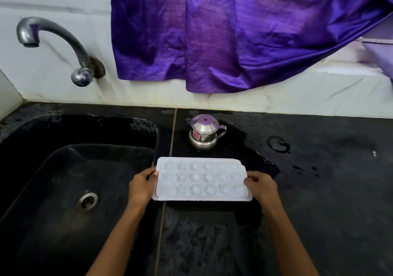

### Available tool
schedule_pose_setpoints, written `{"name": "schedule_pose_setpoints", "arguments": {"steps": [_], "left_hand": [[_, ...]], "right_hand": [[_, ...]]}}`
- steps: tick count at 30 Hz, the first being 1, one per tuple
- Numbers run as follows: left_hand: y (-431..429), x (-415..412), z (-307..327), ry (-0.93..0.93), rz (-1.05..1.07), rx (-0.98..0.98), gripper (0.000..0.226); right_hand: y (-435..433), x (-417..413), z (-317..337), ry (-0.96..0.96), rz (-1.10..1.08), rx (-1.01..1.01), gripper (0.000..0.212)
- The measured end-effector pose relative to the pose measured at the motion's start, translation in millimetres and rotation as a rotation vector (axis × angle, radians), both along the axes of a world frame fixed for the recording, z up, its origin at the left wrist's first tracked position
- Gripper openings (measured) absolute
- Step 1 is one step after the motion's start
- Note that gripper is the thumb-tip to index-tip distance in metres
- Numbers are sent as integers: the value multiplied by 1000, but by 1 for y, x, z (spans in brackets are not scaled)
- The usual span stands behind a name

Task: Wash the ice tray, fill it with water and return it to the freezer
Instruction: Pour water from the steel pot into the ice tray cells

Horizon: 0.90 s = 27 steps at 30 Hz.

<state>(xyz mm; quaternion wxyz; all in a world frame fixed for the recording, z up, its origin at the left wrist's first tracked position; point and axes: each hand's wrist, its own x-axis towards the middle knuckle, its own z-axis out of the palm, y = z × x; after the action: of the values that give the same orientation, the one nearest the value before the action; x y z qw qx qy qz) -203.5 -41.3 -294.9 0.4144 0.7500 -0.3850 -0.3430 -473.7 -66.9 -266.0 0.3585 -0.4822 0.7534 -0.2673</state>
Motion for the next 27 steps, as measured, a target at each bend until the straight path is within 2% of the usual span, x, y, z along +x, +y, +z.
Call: {"name": "schedule_pose_setpoints", "arguments": {"steps": [3,4,7,9,11,14,18,22,27], "left_hand": [[-10,8,-3,-409,-56,7,30],[-18,8,-3,-448,-64,-35,32],[-49,-6,12,-248,-184,-152,51],[-71,-23,27,-118,-319,-187,76],[-93,-39,34,16,-378,-188,88],[-116,-51,31,161,-420,-153,82],[-127,-53,23,256,-449,-175,78],[-127,-53,17,255,-430,-228,78],[-121,-54,24,244,-434,-254,76]], "right_hand": [[-17,-1,-3,195,6,-87,36],[-24,2,0,174,3,-160,38],[-46,21,16,-225,5,-295,37],[-61,35,21,-474,26,-251,44],[-78,46,19,-588,61,-203,49],[-99,56,8,-628,105,-197,45],[-112,62,-9,-557,136,-274,6],[-114,61,-10,-537,83,-327,18],[-106,64,-3,-597,31,-376,17]]}}
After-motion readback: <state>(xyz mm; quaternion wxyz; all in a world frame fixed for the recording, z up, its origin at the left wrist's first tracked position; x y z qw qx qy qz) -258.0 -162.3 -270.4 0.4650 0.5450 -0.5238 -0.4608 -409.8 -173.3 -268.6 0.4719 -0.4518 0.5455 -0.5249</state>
